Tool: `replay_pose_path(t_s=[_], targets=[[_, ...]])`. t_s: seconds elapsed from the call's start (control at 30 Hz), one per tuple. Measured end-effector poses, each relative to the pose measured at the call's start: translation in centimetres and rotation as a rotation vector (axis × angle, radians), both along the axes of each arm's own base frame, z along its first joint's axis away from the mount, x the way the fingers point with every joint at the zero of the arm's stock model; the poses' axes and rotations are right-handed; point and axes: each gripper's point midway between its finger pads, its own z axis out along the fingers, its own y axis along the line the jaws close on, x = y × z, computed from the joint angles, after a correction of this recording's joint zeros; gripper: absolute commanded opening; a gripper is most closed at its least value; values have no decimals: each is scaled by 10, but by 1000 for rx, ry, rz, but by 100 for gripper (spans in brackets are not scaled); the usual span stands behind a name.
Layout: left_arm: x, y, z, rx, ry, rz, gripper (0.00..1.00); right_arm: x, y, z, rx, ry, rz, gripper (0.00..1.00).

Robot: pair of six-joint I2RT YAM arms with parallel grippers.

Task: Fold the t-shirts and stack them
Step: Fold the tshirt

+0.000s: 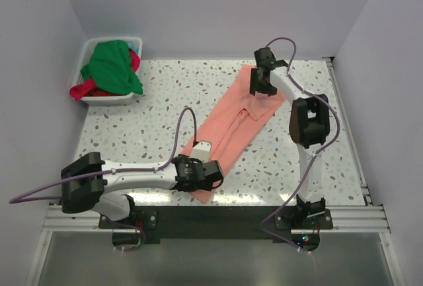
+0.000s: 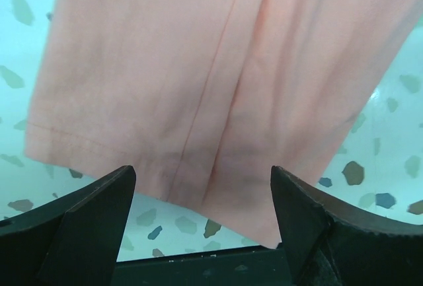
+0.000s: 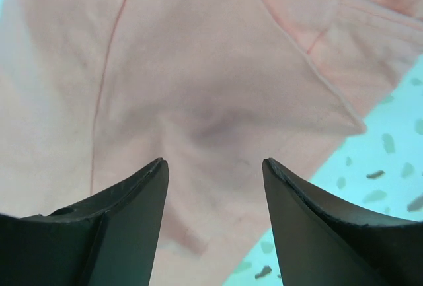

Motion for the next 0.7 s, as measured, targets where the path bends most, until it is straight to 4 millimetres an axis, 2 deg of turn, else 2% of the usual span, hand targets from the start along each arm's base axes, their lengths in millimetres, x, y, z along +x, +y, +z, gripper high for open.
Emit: replay_pose_path(t_s=[0.17, 0.27, 0.33, 0.4, 0.47, 0.63, 0.7], targets=[[17, -4, 53, -105, -123, 58, 89, -16, 4, 69, 37, -123, 7, 65], [27, -6, 70, -131, -182, 81, 89, -35, 12, 111, 78, -203, 16, 65], [33, -3, 70, -114, -197, 96, 89, -51, 24, 129, 111, -237, 29, 65], [40, 1, 65, -90, -198, 114, 89, -67, 37, 137, 135, -248, 49, 65], [54, 6, 63, -84, -196, 147, 89, -85, 53, 133, 144, -237, 71, 65], [118, 25, 68, -162, -218, 257, 89, -140, 95, 119, 152, -191, 160, 65], [139, 32, 71, -176, -228, 279, 89, -162, 99, 118, 166, -181, 175, 65]])
